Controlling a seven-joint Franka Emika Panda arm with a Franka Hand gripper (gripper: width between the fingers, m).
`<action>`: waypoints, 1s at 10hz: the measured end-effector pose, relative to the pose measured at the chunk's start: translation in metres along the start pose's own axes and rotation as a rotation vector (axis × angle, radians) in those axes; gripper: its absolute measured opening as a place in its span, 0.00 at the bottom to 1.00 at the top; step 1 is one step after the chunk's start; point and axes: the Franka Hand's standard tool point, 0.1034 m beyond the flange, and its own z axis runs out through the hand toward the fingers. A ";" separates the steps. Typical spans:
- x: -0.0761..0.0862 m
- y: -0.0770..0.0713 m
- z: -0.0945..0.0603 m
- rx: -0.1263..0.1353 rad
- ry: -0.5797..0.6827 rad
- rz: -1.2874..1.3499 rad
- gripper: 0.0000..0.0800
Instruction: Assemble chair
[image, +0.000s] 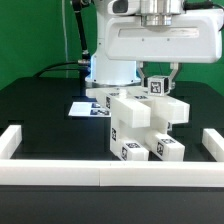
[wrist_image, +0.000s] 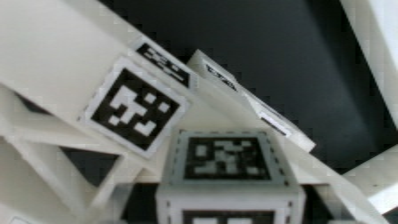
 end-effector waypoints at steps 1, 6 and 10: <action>0.000 0.000 0.000 0.000 0.000 0.061 0.36; -0.001 -0.001 0.001 0.004 -0.004 0.309 0.36; -0.002 -0.001 0.001 0.004 -0.004 0.286 0.77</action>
Offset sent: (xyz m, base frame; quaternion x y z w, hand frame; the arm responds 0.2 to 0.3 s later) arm 0.0000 0.0000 0.0000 0.0000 0.0000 0.1296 0.9916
